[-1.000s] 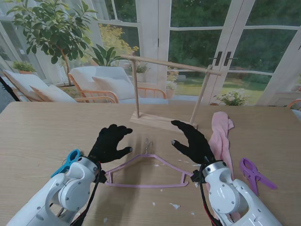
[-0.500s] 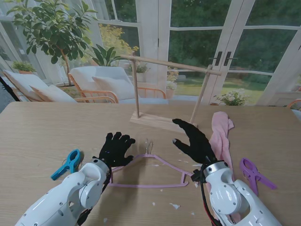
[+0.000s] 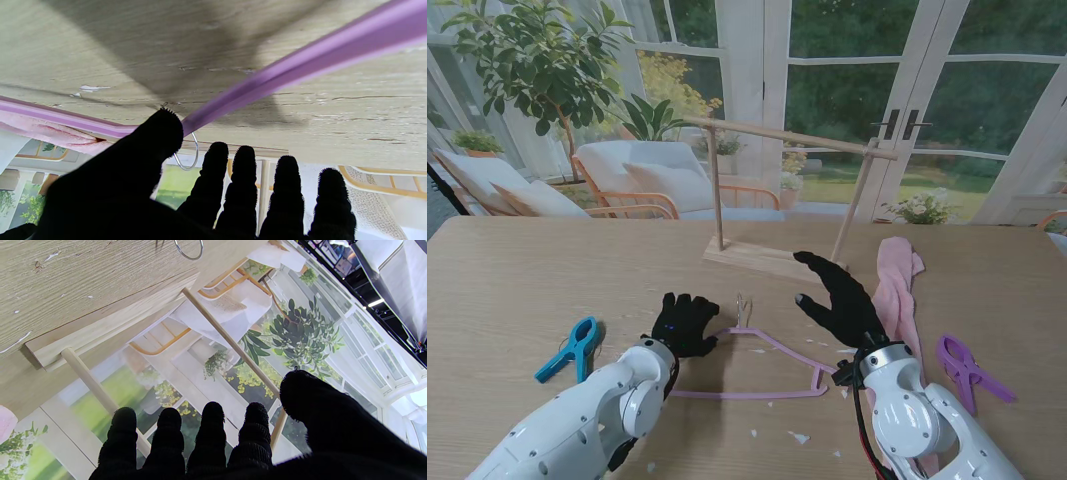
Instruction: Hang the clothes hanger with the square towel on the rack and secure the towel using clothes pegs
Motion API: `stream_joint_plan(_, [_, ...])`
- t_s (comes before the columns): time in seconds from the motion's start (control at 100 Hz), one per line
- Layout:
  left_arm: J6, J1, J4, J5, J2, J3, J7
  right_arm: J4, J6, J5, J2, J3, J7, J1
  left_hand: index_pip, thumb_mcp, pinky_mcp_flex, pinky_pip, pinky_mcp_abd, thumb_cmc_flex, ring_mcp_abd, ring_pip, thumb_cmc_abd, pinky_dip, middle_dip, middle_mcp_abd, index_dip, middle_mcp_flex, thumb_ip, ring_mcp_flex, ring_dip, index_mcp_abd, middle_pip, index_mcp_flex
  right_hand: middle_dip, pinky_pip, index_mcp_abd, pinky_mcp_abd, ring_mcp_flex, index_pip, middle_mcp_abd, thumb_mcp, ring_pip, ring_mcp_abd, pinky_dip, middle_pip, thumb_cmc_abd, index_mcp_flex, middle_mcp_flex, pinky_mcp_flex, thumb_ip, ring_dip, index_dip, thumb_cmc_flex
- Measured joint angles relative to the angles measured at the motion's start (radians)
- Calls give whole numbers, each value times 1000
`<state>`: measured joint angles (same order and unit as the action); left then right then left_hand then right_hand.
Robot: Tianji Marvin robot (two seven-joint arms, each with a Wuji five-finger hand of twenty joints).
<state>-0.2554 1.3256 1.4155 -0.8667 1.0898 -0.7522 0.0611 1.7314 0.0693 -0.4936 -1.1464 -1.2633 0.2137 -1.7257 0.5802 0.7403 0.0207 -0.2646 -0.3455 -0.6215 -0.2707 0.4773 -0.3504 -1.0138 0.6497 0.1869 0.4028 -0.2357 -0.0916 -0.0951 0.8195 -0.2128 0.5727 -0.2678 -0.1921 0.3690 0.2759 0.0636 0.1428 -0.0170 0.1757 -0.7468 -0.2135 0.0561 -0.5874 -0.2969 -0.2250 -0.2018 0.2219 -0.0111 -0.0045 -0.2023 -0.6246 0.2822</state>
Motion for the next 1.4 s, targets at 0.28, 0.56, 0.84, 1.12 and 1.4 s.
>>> stream_joint_plan(0.28, [-36, -35, -55, 56, 21, 54, 26, 4, -9, 9, 0, -3, -6, -2, 146, 60, -3, 0, 0, -4, 4, 1, -34, 0, -24, 0, 89, 4, 0, 0, 0, 26, -8, -148, -1, 0, 1, 0, 0, -12, 0, -11, -1, 0, 0, -2, 0, -12, 0, -1, 0, 0, -1, 0])
stream_joint_plan(0.56, [-49, -21, -71, 149, 58, 33, 97, 8, -16, 9, 0, -4, -7, -4, 263, -227, -18, 0, -1, -348, -13, 93, -50, 0, -39, 0, 11, -79, -66, 0, -32, 74, -15, -386, -6, 0, 1, 0, 0, -12, 0, -11, -5, 0, 0, -13, 0, -12, 0, -1, 0, 0, -10, 0])
stream_joint_plan(0.84, [-50, 55, 64, 165, 50, -63, 20, 10, -19, 10, 0, -4, -6, -5, 263, -265, -19, 0, -11, -410, -26, 93, -49, 0, -50, 13, 13, -149, -66, 0, -56, 30, -16, -432, -7, 0, 1, 0, 0, -12, 0, -11, -13, 0, 0, -23, 0, -12, 0, -1, 0, 0, -13, 0])
stream_joint_plan(1.12, [-13, 138, 193, 185, 28, -184, -65, 10, -20, 10, -1, -3, -2, -6, 258, -265, -128, -8, -90, -411, -91, 80, -49, 12, -24, 40, 27, -415, -66, -160, -106, -1, -22, -455, -7, 0, 1, 0, 0, -23, 0, -11, -13, 0, 0, -25, 0, -12, 0, -2, 0, 0, -22, 0])
stream_joint_plan(1.4, [38, 187, 255, 224, 16, -261, -99, 11, -25, 11, -2, -1, 2, -5, 240, -265, -161, -295, -140, -411, -152, 117, -49, 77, -59, 71, 27, -558, -66, -294, -126, -4, -89, -485, -8, 0, 1, 1, 0, -23, 0, -21, -16, 0, -1, -27, 0, -12, 0, -9, 0, 0, -23, 0])
